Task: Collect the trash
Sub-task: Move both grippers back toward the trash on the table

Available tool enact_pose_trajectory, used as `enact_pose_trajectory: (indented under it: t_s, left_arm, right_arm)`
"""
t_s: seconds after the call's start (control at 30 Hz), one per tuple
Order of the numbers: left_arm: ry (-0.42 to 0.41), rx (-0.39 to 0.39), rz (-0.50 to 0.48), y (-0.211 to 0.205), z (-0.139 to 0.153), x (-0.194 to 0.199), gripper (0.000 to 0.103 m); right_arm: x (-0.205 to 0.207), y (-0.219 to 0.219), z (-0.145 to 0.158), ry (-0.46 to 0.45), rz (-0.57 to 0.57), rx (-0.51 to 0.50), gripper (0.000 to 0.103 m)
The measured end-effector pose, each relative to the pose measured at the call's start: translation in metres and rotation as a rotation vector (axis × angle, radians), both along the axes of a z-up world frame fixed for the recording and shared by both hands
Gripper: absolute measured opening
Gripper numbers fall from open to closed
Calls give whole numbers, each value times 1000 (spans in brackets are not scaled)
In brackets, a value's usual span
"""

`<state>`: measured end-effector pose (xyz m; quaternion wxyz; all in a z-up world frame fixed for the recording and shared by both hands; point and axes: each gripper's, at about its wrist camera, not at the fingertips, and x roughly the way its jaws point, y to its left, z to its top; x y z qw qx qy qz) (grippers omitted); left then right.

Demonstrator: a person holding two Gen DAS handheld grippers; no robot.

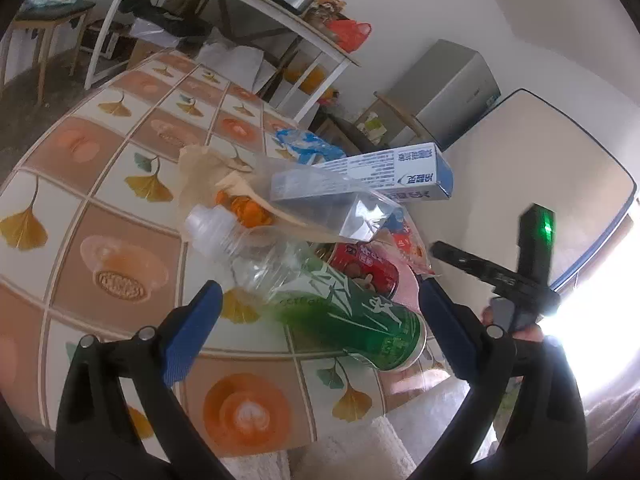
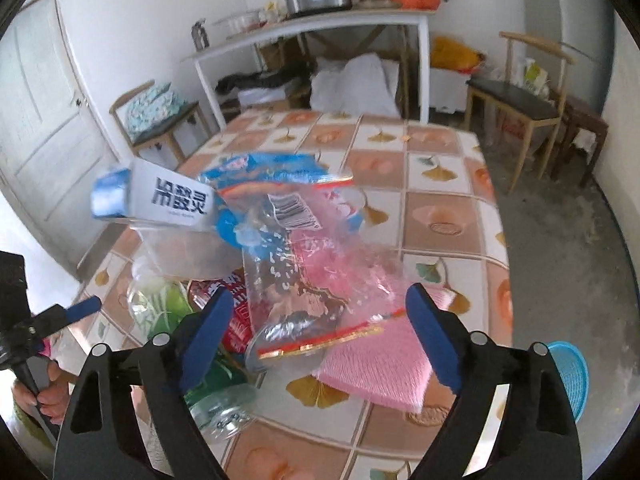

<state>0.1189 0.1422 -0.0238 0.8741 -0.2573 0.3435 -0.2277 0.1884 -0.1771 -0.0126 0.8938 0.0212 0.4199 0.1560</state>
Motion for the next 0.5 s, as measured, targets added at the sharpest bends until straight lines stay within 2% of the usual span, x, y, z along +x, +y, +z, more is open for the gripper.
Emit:
enact_pose_trajectory:
  t_s: [0.13,0.23,0.3,0.37,0.47,0.5]
  left_arm:
    - [-23,40,-25,-9,3,-2,94]
    - [-40,79,-48,-18,5,-7,94]
    - [-49,101,-63,-24,7,-10,94]
    - [-61,116,-76,-29,10,-13,94]
    - [-84,142,-94,-39,15,-19,94]
    - [-94,156,-102,-44,17,-22,94]
  right_arm:
    - [9,21,-10,-6,66,-94,83]
    - [5,40,-14,-64,107,-219,74]
    - [2,52,-21,-105,108,-331,63]
    - [-1,58,-26,-128,103,-398,42]
    - [-11,57,-24,-163,91,-410,23]
    - [-15,53,-22,-173,76,-399,21]
